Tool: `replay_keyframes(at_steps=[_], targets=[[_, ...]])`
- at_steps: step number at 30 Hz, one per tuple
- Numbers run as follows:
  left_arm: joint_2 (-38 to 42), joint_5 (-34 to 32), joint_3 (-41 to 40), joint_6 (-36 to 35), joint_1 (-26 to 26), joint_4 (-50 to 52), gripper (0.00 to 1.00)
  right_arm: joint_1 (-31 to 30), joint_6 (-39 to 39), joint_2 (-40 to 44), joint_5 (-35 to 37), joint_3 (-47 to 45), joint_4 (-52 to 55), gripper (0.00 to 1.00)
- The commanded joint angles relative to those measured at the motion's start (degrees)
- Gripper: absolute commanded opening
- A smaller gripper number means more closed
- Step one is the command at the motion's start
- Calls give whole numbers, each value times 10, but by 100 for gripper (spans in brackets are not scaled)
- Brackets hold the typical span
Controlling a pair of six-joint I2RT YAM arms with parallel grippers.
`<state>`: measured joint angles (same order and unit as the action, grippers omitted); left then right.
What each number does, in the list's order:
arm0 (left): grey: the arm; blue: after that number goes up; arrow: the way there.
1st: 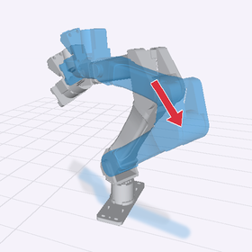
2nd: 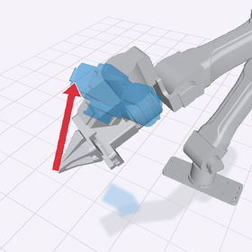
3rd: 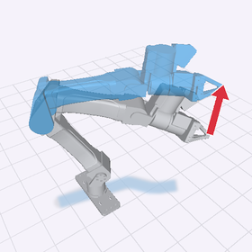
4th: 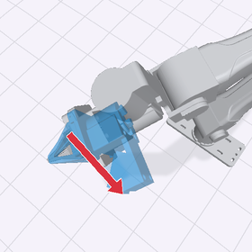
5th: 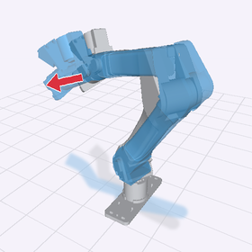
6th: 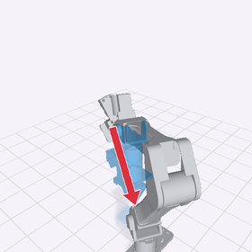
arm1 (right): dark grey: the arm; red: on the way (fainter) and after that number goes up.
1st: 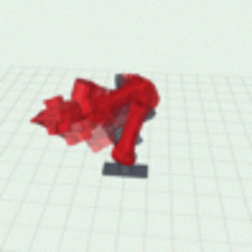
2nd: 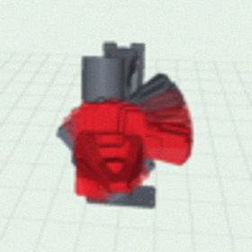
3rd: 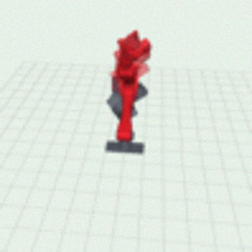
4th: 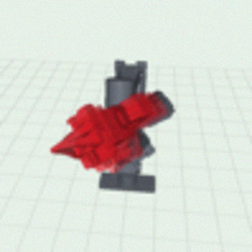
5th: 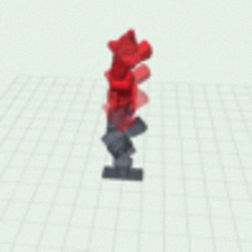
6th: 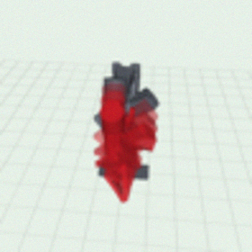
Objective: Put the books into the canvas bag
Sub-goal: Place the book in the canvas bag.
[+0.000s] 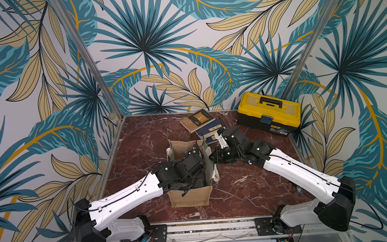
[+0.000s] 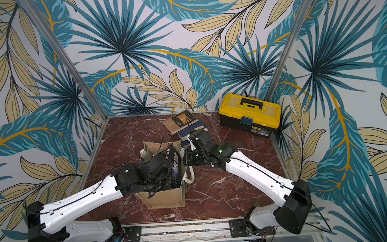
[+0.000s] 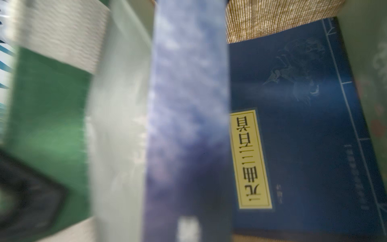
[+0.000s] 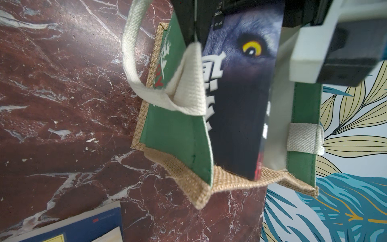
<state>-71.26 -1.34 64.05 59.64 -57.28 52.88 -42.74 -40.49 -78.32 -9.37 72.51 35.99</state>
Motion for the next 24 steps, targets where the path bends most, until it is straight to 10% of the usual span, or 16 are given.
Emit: replay_keyframes(at_steps=[1, 14, 24], targets=[[27, -4, -35, 9, 16, -39, 0, -1, 1, 25, -7, -10, -19, 0], [94, -15, 4, -74, 44, -12, 43, -1, 4, 27, -7, -15, -20, 0], [126, -98, 107, -148, 55, 86, 48, -1, 1, 22, -7, -15, -21, 0]])
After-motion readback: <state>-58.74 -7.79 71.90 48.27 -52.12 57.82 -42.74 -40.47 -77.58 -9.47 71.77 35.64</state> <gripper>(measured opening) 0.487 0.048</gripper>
